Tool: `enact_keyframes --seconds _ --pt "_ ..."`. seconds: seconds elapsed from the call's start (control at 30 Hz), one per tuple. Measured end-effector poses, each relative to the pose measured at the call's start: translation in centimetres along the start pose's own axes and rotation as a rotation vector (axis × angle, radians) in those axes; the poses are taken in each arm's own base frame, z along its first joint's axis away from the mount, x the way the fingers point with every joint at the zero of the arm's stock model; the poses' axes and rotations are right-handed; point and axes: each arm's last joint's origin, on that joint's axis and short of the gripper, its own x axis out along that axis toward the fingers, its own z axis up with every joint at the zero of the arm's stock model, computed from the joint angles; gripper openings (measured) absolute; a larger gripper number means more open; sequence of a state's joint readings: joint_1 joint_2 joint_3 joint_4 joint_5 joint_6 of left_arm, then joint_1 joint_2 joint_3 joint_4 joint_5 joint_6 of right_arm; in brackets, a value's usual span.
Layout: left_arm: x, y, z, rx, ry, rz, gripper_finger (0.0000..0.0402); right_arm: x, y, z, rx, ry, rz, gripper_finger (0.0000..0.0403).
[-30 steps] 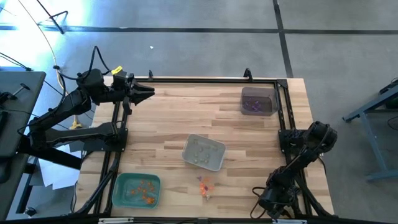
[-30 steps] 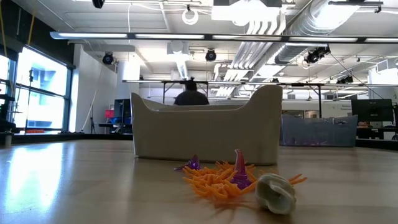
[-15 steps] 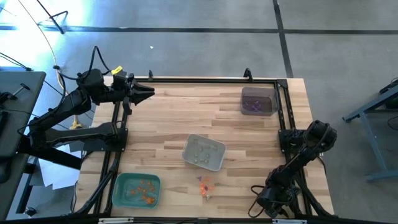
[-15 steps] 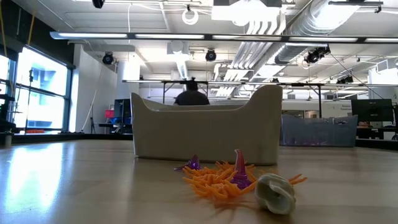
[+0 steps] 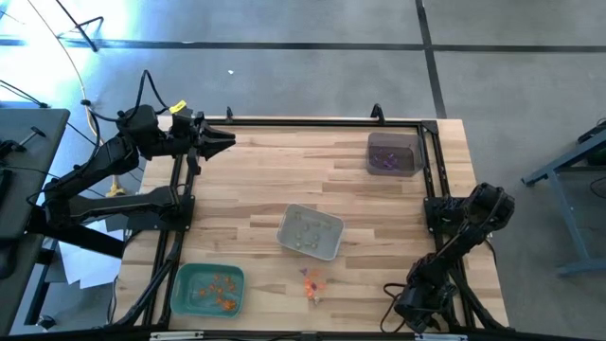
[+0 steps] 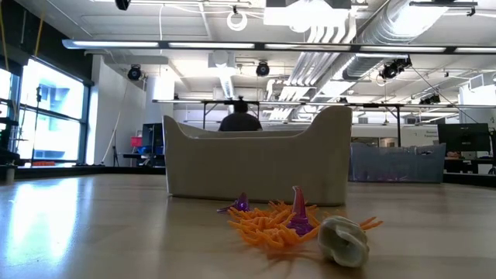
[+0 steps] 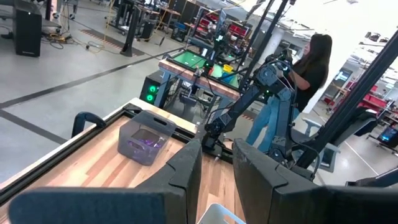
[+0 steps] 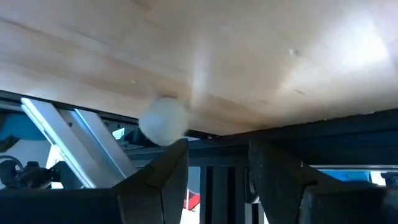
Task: Sort Halloween decoration
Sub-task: Put the white skull toy into the white bin
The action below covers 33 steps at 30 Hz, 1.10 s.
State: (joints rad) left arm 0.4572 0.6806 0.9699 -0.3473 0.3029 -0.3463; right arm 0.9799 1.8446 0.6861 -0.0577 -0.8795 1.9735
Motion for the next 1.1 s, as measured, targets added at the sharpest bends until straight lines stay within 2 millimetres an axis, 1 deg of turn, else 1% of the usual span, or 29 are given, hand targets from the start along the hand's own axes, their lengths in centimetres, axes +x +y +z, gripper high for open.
enact_keyframes --seconds 0.27,0.53,0.8,1.1 --pt "0.0 0.0 0.0 0.000 0.000 0.000 0.0076 -0.9 0.5 0.6 0.014 0.007 0.041 0.0162" --pt "0.0 0.0 0.0 0.000 -0.001 0.000 0.0076 -2.2 1.1 1.7 0.042 -0.076 0.126 0.0162" --pt "0.0 0.0 0.0 0.000 -0.001 0.000 0.0076 -2.4 1.1 1.9 0.050 -0.082 0.135 0.0160" --pt "0.0 0.0 0.0 0.000 -0.001 0.000 0.0076 -2.4 1.1 1.9 0.037 -0.075 0.128 0.0123"
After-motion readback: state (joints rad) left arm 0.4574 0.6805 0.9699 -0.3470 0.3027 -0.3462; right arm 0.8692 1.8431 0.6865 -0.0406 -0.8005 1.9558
